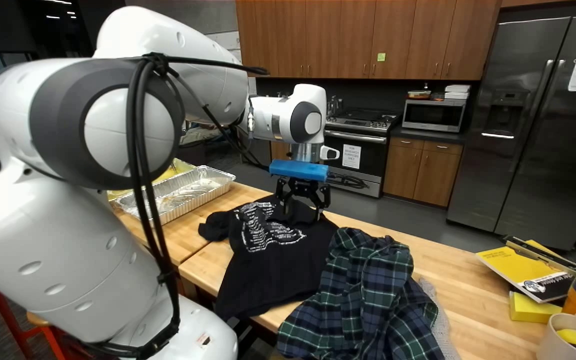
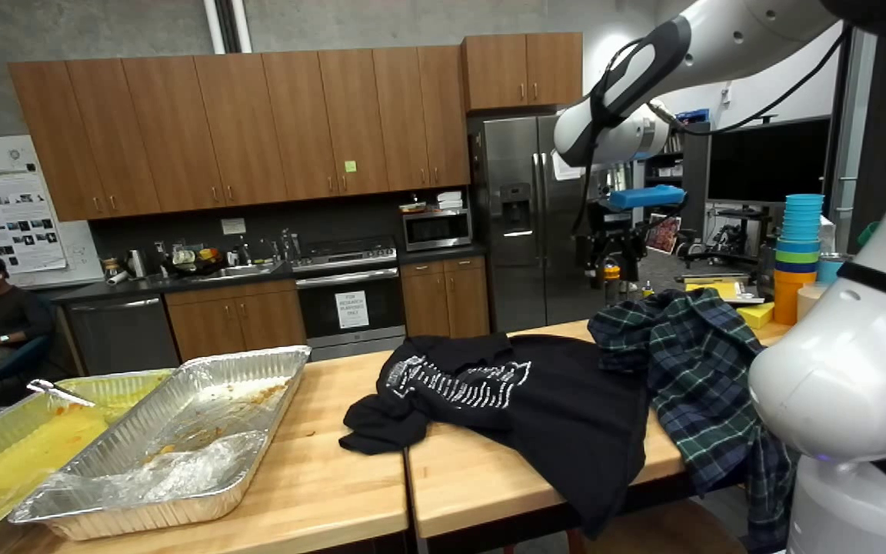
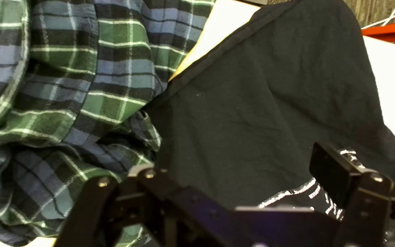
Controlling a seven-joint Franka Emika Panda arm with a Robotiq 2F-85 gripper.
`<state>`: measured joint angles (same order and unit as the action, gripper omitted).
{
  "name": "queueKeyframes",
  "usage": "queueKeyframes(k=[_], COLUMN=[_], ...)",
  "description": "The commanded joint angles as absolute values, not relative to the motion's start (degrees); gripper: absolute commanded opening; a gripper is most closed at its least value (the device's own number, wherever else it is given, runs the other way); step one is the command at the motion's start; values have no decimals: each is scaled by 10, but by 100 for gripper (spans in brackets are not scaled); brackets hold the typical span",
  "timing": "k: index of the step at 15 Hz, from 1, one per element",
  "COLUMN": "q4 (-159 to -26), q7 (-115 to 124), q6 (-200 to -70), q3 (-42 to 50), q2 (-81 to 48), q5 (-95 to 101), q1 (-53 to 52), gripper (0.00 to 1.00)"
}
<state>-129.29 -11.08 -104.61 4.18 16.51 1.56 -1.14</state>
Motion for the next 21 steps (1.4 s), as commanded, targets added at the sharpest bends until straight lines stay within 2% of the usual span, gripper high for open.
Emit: queueKeyframes(k=[1, 8, 16, 17, 19, 21], q4=[-1290, -1286, -1305, -1305, -1304, -1303], q7=[-28, 234, 370, 376, 381, 392], q6=[-1088, -1155, -1246, -1260, -1286, -1302], q3=[7, -68, 11, 23, 41, 50], q2=[145, 33, -44, -52, -66, -75], q5=[69, 289, 486, 509, 545, 578], q1=[-3, -13, 18, 24, 33, 35], gripper=[100, 100, 100, 78, 69, 53])
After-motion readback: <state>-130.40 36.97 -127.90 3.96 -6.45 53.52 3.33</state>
